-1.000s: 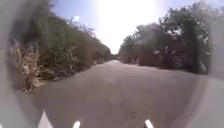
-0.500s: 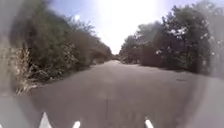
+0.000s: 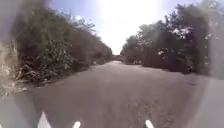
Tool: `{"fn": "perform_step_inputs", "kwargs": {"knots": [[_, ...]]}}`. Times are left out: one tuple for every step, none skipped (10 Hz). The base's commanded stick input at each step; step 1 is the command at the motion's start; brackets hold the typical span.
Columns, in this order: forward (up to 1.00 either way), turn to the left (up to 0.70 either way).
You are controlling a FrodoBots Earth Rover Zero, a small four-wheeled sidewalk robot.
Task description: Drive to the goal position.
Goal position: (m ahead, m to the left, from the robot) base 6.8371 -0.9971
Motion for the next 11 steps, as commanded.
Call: {"fn": "perform_step_inputs", "kwargs": {"knots": [[0.85,0.00],[0.85,0.00],[0.85,0.00],[0.85,0.00],[0.85,0.00],[0.85,0.00],[0.85,0.00],[0.85,0.00],[0.85,0.00],[0.85,0.00],[0.85,0.00]]}}
